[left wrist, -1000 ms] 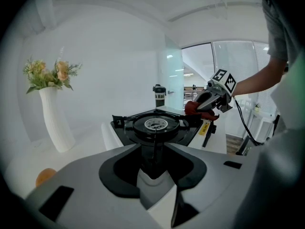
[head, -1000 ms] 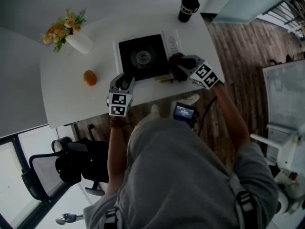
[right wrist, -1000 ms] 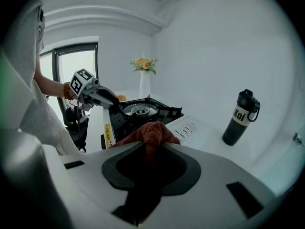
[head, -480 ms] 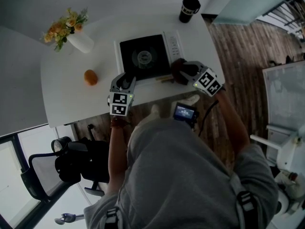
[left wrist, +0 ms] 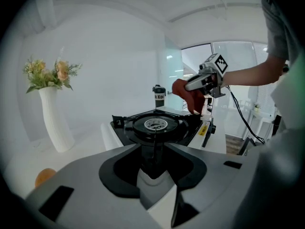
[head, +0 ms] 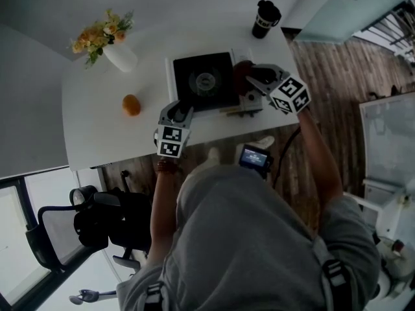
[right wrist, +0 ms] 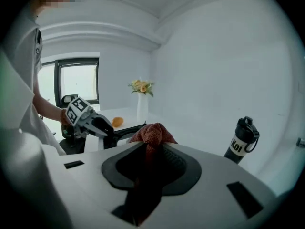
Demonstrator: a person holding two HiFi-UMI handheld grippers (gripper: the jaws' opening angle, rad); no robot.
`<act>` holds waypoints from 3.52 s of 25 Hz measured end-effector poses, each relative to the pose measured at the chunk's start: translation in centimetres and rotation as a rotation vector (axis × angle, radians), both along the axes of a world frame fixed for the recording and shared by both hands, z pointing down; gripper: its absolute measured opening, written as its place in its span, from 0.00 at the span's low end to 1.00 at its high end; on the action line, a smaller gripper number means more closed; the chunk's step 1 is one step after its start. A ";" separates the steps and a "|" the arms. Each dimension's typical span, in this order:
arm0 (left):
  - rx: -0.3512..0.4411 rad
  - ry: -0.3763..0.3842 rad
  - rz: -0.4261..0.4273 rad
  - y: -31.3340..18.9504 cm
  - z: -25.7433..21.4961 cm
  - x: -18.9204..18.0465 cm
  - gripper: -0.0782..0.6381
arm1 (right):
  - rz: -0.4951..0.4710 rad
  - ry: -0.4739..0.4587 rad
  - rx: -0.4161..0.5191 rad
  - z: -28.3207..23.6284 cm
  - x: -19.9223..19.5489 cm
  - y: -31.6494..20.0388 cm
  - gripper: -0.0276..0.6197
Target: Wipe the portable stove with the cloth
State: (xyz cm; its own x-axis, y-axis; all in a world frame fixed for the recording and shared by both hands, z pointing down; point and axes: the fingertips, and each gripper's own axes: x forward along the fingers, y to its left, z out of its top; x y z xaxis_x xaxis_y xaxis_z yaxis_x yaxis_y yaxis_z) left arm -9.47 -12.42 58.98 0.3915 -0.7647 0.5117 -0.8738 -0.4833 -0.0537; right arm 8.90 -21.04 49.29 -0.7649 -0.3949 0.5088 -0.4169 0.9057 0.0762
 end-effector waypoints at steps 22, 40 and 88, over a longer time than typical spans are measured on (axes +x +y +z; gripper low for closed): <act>0.004 0.000 -0.014 0.0 0.0 0.0 0.34 | 0.002 0.408 -0.082 8.9 -5.5 -4.7 0.19; 0.001 -0.001 -0.015 0.0 0.0 0.0 0.34 | -0.159 0.436 -0.153 9.2 -4.7 0.5 0.18; 0.034 0.096 0.117 1.6 -1.1 1.0 0.39 | -0.411 0.722 0.127 8.3 -7.6 9.7 0.19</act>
State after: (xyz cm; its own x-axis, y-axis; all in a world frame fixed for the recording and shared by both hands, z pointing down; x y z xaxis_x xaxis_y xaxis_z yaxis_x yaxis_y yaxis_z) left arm -8.50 -10.86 57.87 0.5252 -0.7269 0.4424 -0.8132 -0.5818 0.0095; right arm 1.29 -11.37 57.61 -0.3639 -0.2436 0.8990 0.1344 0.9413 0.3095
